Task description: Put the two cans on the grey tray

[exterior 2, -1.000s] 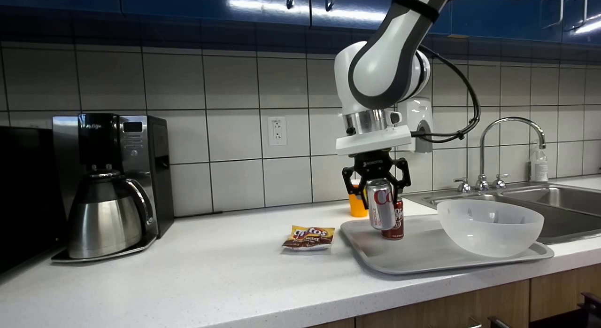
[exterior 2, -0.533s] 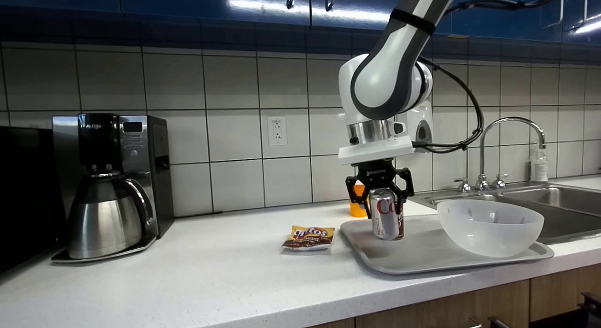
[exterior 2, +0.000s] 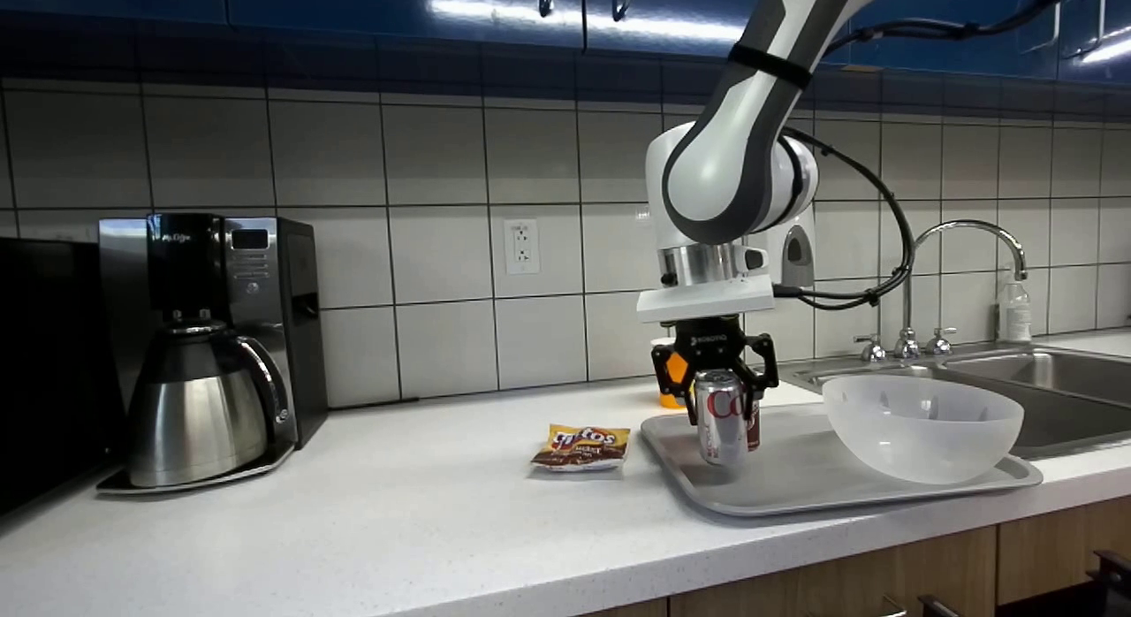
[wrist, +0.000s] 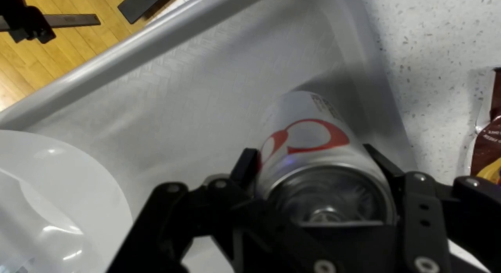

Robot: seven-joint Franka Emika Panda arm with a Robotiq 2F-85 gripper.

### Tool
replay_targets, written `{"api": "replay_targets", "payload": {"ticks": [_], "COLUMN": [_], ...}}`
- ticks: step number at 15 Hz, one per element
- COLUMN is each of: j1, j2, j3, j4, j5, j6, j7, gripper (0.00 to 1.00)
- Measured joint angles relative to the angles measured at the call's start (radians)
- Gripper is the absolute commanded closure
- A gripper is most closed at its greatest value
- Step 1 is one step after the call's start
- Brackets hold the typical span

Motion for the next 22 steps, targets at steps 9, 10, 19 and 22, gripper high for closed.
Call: {"api": "replay_targets", "payload": {"ticks": [9,10,19,22], "j1": [0.0,0.0,0.005,0.005], "j2": [0.024,0.023,-0.089,-0.149], "j3": [-0.005,-0.005,0.01,0.021], "j4": [0.009,0.011,0.012,0.004], "j5": [0.016,0.016,0.008,0.008], "j6": [0.014,0.017,0.024,0.024], "j7": [0.0,0.0,0.0,0.0], "gripper": [0.0,0.0,0.0,0.0]}}
